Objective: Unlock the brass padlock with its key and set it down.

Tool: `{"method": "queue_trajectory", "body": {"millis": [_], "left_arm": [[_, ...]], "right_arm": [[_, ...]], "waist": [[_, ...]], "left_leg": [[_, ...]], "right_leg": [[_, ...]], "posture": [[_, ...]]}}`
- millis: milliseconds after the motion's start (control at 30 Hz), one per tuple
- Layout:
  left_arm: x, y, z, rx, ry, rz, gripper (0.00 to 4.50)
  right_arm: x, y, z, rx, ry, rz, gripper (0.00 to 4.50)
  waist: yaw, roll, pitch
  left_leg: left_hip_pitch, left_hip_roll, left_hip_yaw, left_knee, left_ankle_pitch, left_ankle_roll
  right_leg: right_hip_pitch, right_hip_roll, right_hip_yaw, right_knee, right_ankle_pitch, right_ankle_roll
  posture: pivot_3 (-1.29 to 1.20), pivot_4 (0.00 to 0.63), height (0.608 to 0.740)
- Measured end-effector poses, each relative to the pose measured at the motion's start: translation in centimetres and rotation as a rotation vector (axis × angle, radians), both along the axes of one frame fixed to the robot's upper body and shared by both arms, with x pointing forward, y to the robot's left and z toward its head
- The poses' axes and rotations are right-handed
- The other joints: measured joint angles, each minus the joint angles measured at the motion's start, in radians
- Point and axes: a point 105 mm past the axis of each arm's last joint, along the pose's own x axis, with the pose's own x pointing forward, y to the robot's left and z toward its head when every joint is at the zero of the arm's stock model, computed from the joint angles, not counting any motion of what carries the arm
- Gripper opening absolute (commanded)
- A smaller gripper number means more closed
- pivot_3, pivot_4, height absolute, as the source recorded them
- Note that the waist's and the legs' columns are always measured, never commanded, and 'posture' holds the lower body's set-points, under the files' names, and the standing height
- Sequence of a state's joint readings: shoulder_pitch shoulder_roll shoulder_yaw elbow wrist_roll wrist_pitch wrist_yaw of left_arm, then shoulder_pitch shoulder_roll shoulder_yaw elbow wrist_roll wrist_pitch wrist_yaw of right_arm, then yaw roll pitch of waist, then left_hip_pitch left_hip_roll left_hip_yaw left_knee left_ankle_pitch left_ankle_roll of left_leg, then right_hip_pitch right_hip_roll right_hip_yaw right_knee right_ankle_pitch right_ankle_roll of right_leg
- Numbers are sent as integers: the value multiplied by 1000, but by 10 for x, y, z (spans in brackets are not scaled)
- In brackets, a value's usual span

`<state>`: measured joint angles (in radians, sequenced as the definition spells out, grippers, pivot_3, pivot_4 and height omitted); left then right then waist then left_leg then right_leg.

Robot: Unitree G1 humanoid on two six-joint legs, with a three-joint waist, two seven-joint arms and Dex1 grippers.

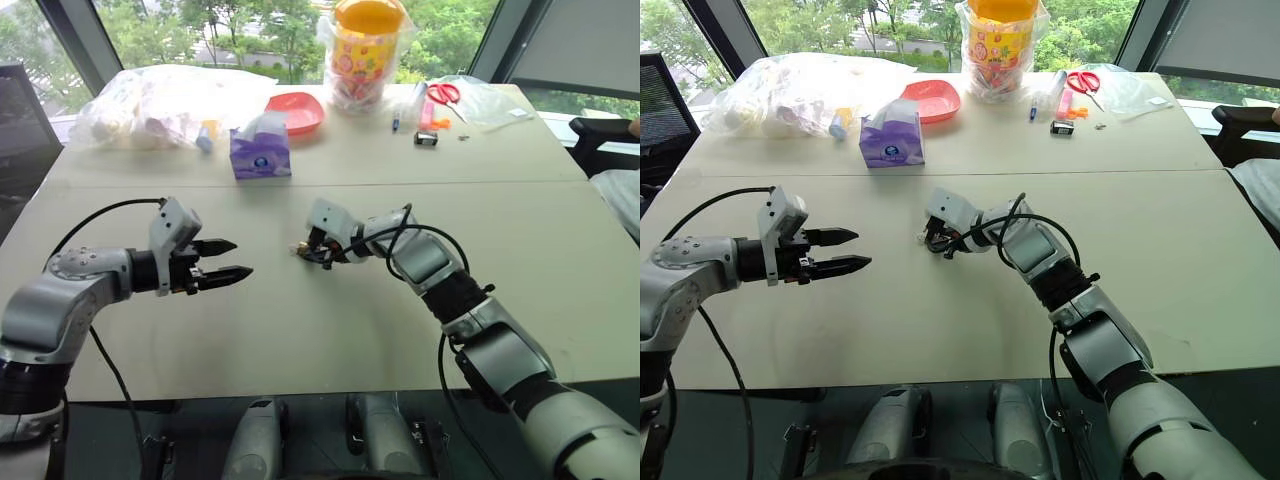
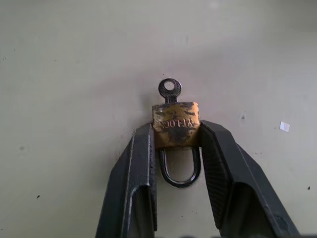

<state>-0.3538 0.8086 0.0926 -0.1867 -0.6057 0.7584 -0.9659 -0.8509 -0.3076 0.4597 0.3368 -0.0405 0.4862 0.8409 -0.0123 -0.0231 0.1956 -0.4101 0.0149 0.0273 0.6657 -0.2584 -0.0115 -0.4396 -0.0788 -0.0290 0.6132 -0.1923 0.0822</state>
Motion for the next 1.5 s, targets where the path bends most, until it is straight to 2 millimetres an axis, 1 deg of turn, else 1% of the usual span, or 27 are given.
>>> {"method": "queue_trajectory", "body": {"millis": [67, 100, 133, 200, 233, 267, 333, 367, 400, 500, 600, 667, 1000, 1233, 1433, 1500], "left_arm": [[9, -2, 6, -80, 8, -4, 3353], [17, -5, 13, -146, 16, -11, 3353], [23, -4, 18, -184, 15, -10, 3353], [37, -11, 31, -266, 15, -34, 3353], [42, -15, 37, -294, 14, -54, 3353], [45, -20, 40, -312, 11, -77, 3090], [50, -30, 44, -342, 14, -119, 2540], [53, -34, 43, -347, 22, -136, 2025], [55, -38, 42, -355, 35, -151, 1717], [58, -49, 41, -367, 56, -203, 1717], [60, -55, 50, -379, 44, -246, 1717], [62, -56, 52, -372, 31, -246, 1717], [70, -61, 46, -385, 46, -254, 1717], [69, -66, 47, -387, 44, -278, 1717], [69, -69, 45, -385, 47, -286, 1717], [68, -71, 45, -389, 49, -292, 1193]], "right_arm": [[0, -6, 22, 13, -185, 39, 690], [-3, -16, 43, 34, -311, 60, 690], [-7, -19, 60, 48, -394, 81, 690], [-18, -29, 94, 53, -567, 115, 690], [-22, -28, 104, 57, -623, 129, 690], [-25, -28, 107, 60, -648, 137, 690], [-25, -29, 102, 51, -646, 131, 690], [-25, -30, 99, 48, -638, 126, 690], [-24, -30, 98, 44, -639, 119, 690], [-22, -31, 99, 36, -655, 101, 690], [-21, -32, 100, 32, -661, 85, 690], [-20, -32, 100, 29, -661, 77, 690], [-26, -31, 99, 29, -666, 74, 690], [-31, -29, 100, 34, -668, 80, 690], [-31, -29, 100, 35, -665, 77, 690], [-31, -28, 99, 38, -663, 78, 690]], "waist": [[1, 0, 0], [5, 0, 0], [4, 0, 0], [2, -1, 0], [-1, -2, -1], [-7, -2, -1], [-9, -2, -1], [-8, -2, -1], [-7, -2, -1], [-4, -2, -1], [-2, -2, -1], [-2, -2, -1], [-1, -2, -1], [-1, -2, -1], [-1, -2, -1], [-1, -2, -1]], "left_leg": [[-1, -1, 0, 0, 0, 0], [-2, -2, -1, 0, 0, 0], [-2, -2, -1, 1, 0, 0], [-1, -2, -1, 1, 0, 0], [0, -2, -1, 1, 0, 0], [2, -2, 0, 0, 0, 0], [2, -1, 0, 0, 0, 0], [2, -1, 0, 0, 0, 0], [2, -1, 0, 0, 0, 0], [2, -1, 0, 1, 0, 0], [1, -1, 0, 1, 0, 0], [1, -1, 0, 1, 0, 0], [1, -1, -1, 1, 0, 0], [1, -1, -1, 1, 0, 0], [1, -1, -1, 1, 0, 0], [1, -1, -1, 1, 0, 0]], "right_leg": [[-1, 0, 0, 0, 1, 3], [0, -1, 0, 0, 0, 3], [0, -1, 0, 0, 0, 4], [1, -1, 0, 0, 0, 5], [2, -1, 0, 0, 0, 5], [2, 0, 0, 0, 0, 4], [2, 0, 0, 1, 0, 4], [2, 0, 0, 1, 0, 4], [2, 0, 0, 1, 0, 4], [2, 0, 0, 1, 0, 4], [2, 0, 0, 0, 0, 4], [2, 0, 0, 0, 0, 4], [2, 0, 0, 0, 0, 4], [2, 0, 0, 0, 0, 4], [2, 0, 0, 0, 0, 4], [2, 0, 0, 0, 0, 4]], "posture": [[0, 150, 740], [0, 150, 740], [0, 150, 740], [0, 150, 740], [0, 150, 740], [0, 150, 740], [0, 150, 740], [0, 150, 740], [0, 150, 740], [0, 150, 740], [0, 150, 740], [0, 150, 740], [0, 150, 740], [0, 150, 740], [0, 150, 740], [0, 150, 740]]}}
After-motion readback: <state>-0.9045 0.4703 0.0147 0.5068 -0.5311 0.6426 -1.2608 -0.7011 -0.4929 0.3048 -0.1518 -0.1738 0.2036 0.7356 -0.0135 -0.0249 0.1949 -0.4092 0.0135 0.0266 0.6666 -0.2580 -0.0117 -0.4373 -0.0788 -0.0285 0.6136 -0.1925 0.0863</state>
